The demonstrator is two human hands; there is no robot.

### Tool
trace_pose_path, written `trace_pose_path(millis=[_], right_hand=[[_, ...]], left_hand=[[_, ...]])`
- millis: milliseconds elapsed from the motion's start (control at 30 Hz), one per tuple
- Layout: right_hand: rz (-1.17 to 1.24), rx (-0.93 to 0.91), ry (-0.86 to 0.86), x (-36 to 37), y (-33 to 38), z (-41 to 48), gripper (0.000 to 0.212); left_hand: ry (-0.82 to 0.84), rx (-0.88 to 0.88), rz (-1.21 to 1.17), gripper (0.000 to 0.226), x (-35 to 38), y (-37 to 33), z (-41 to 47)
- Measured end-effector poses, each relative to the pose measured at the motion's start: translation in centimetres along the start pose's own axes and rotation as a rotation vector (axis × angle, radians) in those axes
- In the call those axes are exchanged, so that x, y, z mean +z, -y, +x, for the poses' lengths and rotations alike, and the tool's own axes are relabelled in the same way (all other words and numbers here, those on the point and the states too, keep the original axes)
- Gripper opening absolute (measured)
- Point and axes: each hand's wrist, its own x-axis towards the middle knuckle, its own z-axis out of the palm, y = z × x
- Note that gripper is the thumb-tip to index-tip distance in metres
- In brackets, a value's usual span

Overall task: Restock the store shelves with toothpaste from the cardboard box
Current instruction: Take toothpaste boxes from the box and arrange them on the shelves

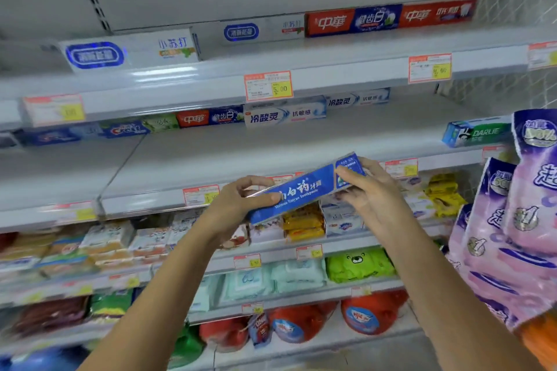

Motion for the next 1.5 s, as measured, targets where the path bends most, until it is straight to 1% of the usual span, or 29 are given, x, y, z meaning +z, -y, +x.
trace_pose_path(millis=[67, 133, 200, 233, 300, 333, 400, 500, 600, 633, 700, 767, 833, 900, 933, 1000, 1033, 1100, 1133, 1167, 1200, 1233, 1267, 1300, 1333, 1367, 1400, 1433, 1500], right_hand=[[-0.134, -0.005, 0.035, 1.2, -0.2, -0.2, 0.037], [-0.296, 0.041, 0.138, 3.2, -1.1, -0.3, 0.037], [-0.392, 0.082, 0.238, 5.7, -2.5, -0.4, 0.037], [-0.415, 0.094, 0.275, 7.2, -3.3, -0.5, 0.037], [-0.436, 0.096, 0.318, 10.2, -4.9, -0.8, 0.034], [-0.426, 0.098, 0.330, 11.7, -5.7, -0.9, 0.032], [-0.387, 0.118, 0.362, 14.5, -7.3, -1.2, 0.029], [-0.391, 0.147, 0.420, 18.5, -9.7, -1.7, 0.040], [-0.429, 0.125, 0.476, 22.7, -12.3, -2.6, 0.033], [-0.442, 0.103, 0.510, 24.1, -13.2, -3.0, 0.033], [-0.465, 0.034, 0.603, 27.0, -15.1, -4.2, 0.041], [-0.518, -0.078, 0.687, 29.5, -16.8, -5.4, 0.049], [-0.630, -0.212, 0.761, 31.9, -18.3, -6.4, 0.050], [-0.847, -0.364, 0.842, 33.8, -19.4, -6.6, 0.052], [-0.978, -0.421, 0.866, 34.5, -20.0, -6.1, 0.057], [-1.202, -0.484, 0.852, 35.7, -21.4, -4.5, 0.068], [-1.283, -0.503, 0.810, 36.3, -22.1, -3.5, 0.069], [-1.390, -0.510, 0.691, 37.2, -23.5, -1.7, 0.063], [-1.416, -0.486, 0.646, 37.8, -24.2, -1.1, 0.058], [-1.422, -0.460, 0.624, 38.4, -24.9, -0.7, 0.052], [-1.414, -0.453, 0.617, 39.2, -25.5, -0.5, 0.045], [-1.404, -0.468, 0.616, 40.1, -26.2, -0.4, 0.038], [-1.387, -0.495, 0.609, 41.1, -26.7, -0.4, 0.033], [-1.362, -0.519, 0.596, 42.1, -27.1, -0.4, 0.030], [-1.340, -0.532, 0.580, 43.1, -27.4, -0.4, 0.028], [-1.326, -0.540, 0.570, 44.1, -27.6, -0.5, 0.027], [-1.314, -0.537, 0.570, 45.1, -27.8, -0.6, 0.026], [-1.295, -0.523, 0.584, 45.9, -27.8, -0.9, 0.024], [-1.223, -0.448, 0.680, 47.7, -27.9, -1.9, 0.018]], left_hand=[[-0.148, 0.031, -0.157, 0.048, -2.5, 0.8, -1.3], [-0.288, 0.046, -0.295, 0.040, -4.6, 1.5, -3.0], [-0.387, 0.065, -0.438, 0.043, -6.6, 2.2, -4.5], [-0.432, 0.088, -0.512, 0.038, -7.6, 2.6, -5.2], [-0.522, 0.127, -0.658, 0.019, -9.4, 3.1, -6.6], [-0.556, 0.141, -0.737, 0.014, -10.3, 3.2, -7.3], [-0.602, 0.176, -0.882, 0.015, -11.9, 3.2, -8.9], [-0.648, 0.211, -1.047, 0.018, -14.9, 3.5, -11.1], [-0.681, 0.170, -1.150, 0.020, -18.9, 4.6, -13.1], [-0.683, 0.150, -1.190, 0.022, -20.3, 4.8, -13.6], [-0.676, 0.128, -1.264, 0.037, -22.9, 5.4, -14.5], [-0.686, 0.129, -1.296, 0.047, -25.2, 6.3, -15.2], [-0.739, 0.150, -1.320, 0.047, -27.9, 7.2, -16.0], [-0.774, 0.188, -1.301, 0.042, -30.9, 8.2, -17.3], [-0.791, 0.207, -1.282, 0.041, -32.4, 8.8, -18.1], [-0.808, 0.223, -1.202, 0.049, -35.3, 10.2, -20.2], [-0.791, 0.239, -1.162, 0.051, -36.5, 10.7, -21.1], [-0.729, 0.246, -1.126, 0.048, -38.8, 12.1, -22.8], [-0.645, 0.266, -1.131, 0.048, -39.5, 12.0, -23.3], [-0.514, 0.332, -1.137, 0.053, -39.9, 12.5, -24.2], [-0.434, 0.372, -1.099, 0.057, -40.3, 13.1, -24.9], [-0.432, 0.337, -1.026, 0.057, -40.9, 14.0, -25.4], [-0.546, 0.192, -1.007, 0.059, -41.6, 14.7, -25.9], [-0.648, 0.100, -0.931, 0.070, -42.4, 15.7, -26.3], [-0.669, 0.086, -0.940, 0.067, -43.0, 15.9, -26.5], [-0.654, 0.133, -1.039, 0.056, -43.7, 15.4, -26.4], [-0.693, 0.154, -1.126, 0.049, -44.2, 14.5, -26.1], [-0.751, 0.150, -1.189, 0.051, -44.9, 14.1, -25.7], [-0.894, 0.116, -1.171, 0.055, -45.8, 12.9, -25.1]])
